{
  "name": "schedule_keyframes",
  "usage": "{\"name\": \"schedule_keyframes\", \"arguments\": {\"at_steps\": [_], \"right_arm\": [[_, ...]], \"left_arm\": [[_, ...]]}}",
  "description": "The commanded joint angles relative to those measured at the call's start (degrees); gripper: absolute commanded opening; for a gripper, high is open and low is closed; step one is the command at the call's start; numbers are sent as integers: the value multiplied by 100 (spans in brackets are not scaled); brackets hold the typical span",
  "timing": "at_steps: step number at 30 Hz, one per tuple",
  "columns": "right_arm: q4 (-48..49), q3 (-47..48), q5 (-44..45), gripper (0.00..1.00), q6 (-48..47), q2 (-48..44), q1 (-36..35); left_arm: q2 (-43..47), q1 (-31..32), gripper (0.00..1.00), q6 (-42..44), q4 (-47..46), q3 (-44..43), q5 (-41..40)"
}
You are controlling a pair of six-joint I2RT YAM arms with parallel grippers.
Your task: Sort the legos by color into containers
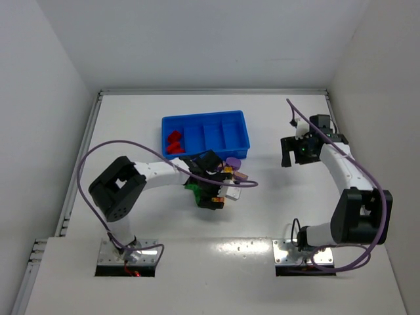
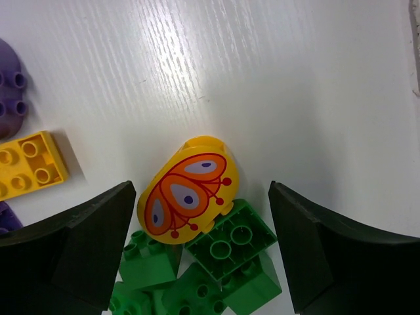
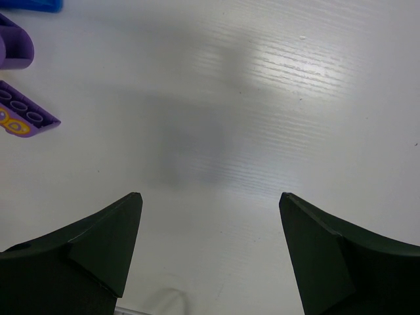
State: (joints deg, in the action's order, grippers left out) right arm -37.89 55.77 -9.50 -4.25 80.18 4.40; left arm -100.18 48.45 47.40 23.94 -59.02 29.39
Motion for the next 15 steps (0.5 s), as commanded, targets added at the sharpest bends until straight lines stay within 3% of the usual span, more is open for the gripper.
{"name": "schedule_keyframes", "arguments": {"at_steps": [1, 4, 7, 11, 15], "right_arm": [[36, 48, -96, 86, 47, -117, 43], [-16, 48, -96, 86, 47, -117, 95], [-17, 48, -96, 86, 47, -64, 96], [-17, 48, -158, 86, 47, -12, 96], [-17, 162, -271, 85, -93, -11, -54]], "left_arm": [[-115, 68, 88, 147, -162, -39, 296], [-229, 68, 80, 95, -162, -153, 296], [-291, 68, 53, 42, -162, -206, 235], [-362, 68, 34, -212, -162, -390, 129], [112, -71, 34, -660, -215, -645, 58]]}}
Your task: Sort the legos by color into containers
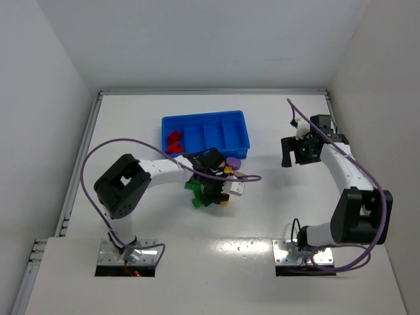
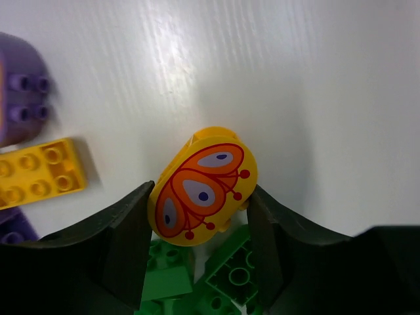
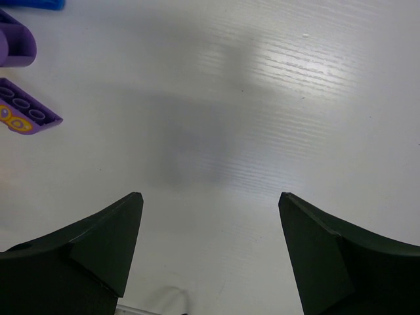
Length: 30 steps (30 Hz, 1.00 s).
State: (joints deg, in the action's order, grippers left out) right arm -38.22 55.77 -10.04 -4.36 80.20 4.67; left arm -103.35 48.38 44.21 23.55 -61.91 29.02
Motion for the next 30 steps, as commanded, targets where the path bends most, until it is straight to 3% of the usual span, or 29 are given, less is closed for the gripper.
{"name": "schedule_keyframes", "arguments": {"at_steps": [1, 7, 11, 15, 21, 27, 30], "right_arm": [[16, 223, -278, 85, -83, -14, -80], [16, 750, -358, 84, -135, 258, -475], [16, 1120, -428, 84, -135, 513, -730], [78, 1716, -534, 84, -135, 943, -1089], [-186, 2604, -1034, 84, -381, 1603, -1468], [-239, 2746, -1211, 85, -671, 1972, -1925], [-239, 2746, -1097, 85, -811, 2025, -2145]], "left_arm": [[552, -135, 34, -482, -175, -453, 96], [1019, -1127, 34, -1730, 209, -1822, -316], [651, -2015, 34, -2047, 616, -2781, -651], [168, -2832, 35, -2389, 800, -3125, -652], [-448, -3115, 37, -2592, 800, -3205, -520], [-985, -3115, 42, -2592, 800, -3318, -467], [-1126, -3115, 56, -2645, 800, -3380, -467]]}}
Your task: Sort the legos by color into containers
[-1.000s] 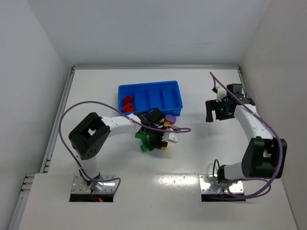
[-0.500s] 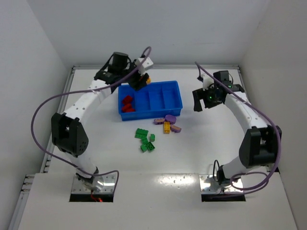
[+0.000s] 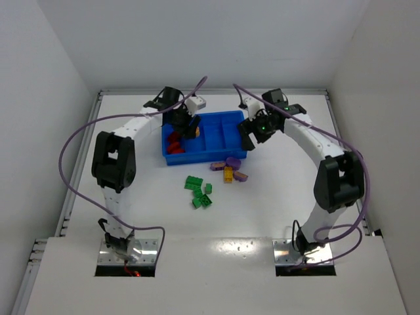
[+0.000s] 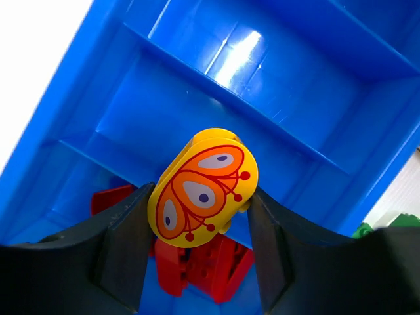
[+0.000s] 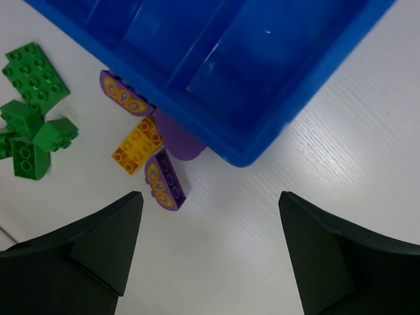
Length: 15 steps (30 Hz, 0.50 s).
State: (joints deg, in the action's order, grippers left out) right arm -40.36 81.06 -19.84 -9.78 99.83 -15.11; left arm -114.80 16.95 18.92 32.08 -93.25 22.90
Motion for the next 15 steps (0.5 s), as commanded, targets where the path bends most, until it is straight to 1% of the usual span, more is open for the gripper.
{"name": "schedule_keyframes", "arguments": {"at_steps": [1, 2, 4, 7, 8, 10, 12, 14, 15], "right_arm": [[-25, 218, -47, 85, -270, 63, -272], [-94, 218, -47, 85, -348, 124, -325], [-95, 218, 15, 85, -411, 124, -413], [-95, 0, 15, 83, -830, 124, -676], [-95, -63, 15, 83, -937, 124, -738], [-95, -204, 15, 83, -1087, 72, -861], [-94, -205, 67, 75, -1087, 72, -1063], [-410, 128, 120, 64, -808, 316, -1230], [-533, 130, 7, 61, -719, 370, -1283]], "left_arm": [[-41, 28, 61, -116, -52, -307, 145], [-42, 28, 69, -116, -52, -308, 84], [-42, -25, 72, -116, -52, -308, 84], [62, -77, 73, -265, -52, -412, 171], [142, -78, 75, -353, -200, -413, 293], [309, -139, 79, -572, -315, -474, 294], [607, -209, 80, -915, -447, -527, 294], [1027, -350, 81, -1257, -692, -475, 173], [1178, -350, 81, -1337, -763, -422, 102]]}}
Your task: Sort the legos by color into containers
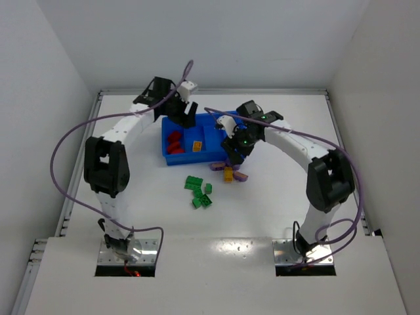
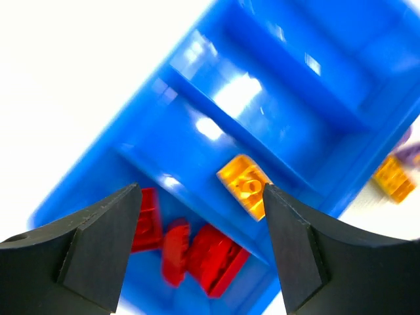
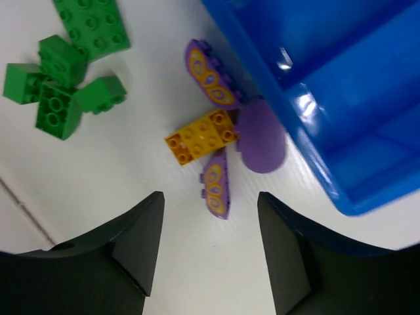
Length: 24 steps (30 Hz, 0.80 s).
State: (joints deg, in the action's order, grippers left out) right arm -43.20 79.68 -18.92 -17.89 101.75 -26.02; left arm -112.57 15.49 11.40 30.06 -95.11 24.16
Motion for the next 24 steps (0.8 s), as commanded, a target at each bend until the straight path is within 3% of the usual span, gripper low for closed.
{"name": "schedule_keyframes", "arguments": {"at_steps": [1, 6, 13, 24], "right_arm": [[-433, 267, -182, 59, 162, 178, -254], [-268, -706, -577, 48, 216, -296, -850], [-146, -605, -420, 35, -189, 211, -1300], [-110, -198, 493, 35, 673, 925, -1178]], "left_arm": [[1087, -282, 81, -586, -615, -149, -87], [1808, -538, 82, -604, -677, 308, -289], [2678, -766, 83, -489, -677, 1160, -544], [3013, -819, 83, -375, -677, 1531, -597]]}}
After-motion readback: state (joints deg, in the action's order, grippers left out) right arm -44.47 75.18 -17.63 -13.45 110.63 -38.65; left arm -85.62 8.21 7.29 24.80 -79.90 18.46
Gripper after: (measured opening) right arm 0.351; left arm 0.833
